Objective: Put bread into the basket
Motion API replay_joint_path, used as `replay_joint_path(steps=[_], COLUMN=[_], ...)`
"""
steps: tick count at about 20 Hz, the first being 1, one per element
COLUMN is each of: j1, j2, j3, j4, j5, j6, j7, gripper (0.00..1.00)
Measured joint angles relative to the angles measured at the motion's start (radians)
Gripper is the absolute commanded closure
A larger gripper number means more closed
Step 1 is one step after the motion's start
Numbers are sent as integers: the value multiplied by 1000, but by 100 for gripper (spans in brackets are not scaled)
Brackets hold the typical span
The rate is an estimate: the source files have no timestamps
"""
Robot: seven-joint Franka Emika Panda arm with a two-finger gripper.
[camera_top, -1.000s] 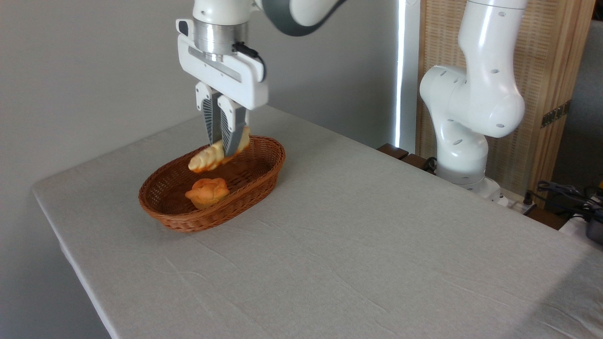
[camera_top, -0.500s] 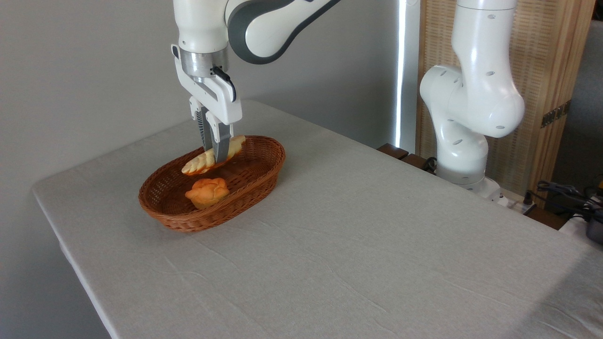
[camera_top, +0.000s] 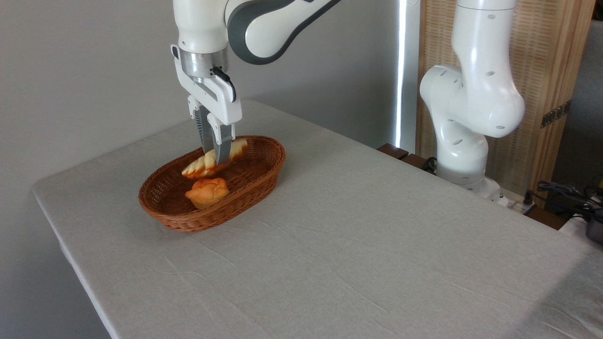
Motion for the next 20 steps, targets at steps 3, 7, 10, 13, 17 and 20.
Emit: replay_joint_path(steps=[3, 7, 10, 13, 17, 20], j1=[1, 11, 14, 20, 22, 22], j2=[0, -5, -21, -48, -72, -83], j3=[1, 12, 72, 157, 244, 303], j4=[0, 2, 22, 46, 72, 100], j5=[2, 9, 11, 57, 113, 116], j6=[0, 0, 0, -86, -222, -311], j7=[0, 2, 2, 35, 182, 300], gripper=[0, 0, 0, 0, 0, 0])
